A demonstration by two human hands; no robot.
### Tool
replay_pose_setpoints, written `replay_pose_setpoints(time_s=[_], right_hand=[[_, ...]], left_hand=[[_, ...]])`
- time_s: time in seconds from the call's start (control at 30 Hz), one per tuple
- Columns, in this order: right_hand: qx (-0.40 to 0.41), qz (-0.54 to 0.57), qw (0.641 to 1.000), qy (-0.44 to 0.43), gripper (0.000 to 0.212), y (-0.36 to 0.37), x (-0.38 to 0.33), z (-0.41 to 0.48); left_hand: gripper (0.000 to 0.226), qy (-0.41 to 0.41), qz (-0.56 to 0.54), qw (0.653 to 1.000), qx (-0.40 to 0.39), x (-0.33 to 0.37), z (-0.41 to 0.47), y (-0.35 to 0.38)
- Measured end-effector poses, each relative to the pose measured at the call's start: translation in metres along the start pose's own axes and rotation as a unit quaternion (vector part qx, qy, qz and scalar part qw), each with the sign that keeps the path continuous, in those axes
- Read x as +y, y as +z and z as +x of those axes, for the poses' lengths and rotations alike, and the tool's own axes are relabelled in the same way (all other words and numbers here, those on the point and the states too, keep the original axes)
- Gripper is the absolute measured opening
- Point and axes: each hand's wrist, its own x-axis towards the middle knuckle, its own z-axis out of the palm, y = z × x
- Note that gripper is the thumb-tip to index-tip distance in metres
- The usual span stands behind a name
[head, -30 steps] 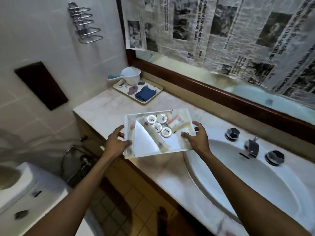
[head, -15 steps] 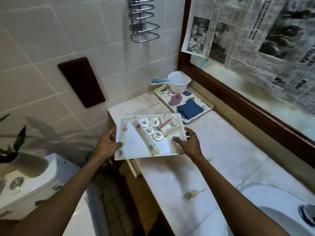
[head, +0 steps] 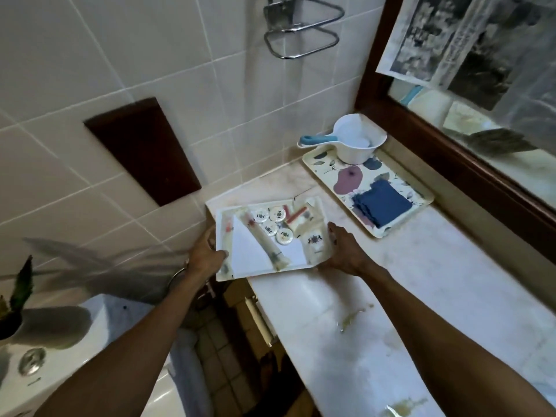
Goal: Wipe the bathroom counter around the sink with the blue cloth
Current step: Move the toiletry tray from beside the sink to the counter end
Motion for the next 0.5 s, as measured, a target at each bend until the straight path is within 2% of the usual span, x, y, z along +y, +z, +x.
replay_pose_setpoints(time_s=[0.1,0.2,0.3,0.5], right_hand=[[0.017,-0.025,1.0,0.003,0.113,0.007,-0.003,0.021],[0.024,-0.034,0.999,0.004,0.099,0.005,-0.009,0.038],[0.024,-0.039,0.999,0.008,0.096,0.003,-0.012,0.051],[0.083,-0.029,0.996,0.01,0.087,-0.004,-0.015,0.078]], left_hand=[[0.077,-0.009,0.003,1.0,-0.004,-0.004,0.021,0.003],[0.076,-0.012,0.013,1.0,0.005,-0.003,0.034,0.004],[0.075,-0.01,-0.001,1.0,0.014,-0.003,0.041,0.006],[0.056,-0.007,-0.02,1.0,0.017,0.004,0.053,0.01]])
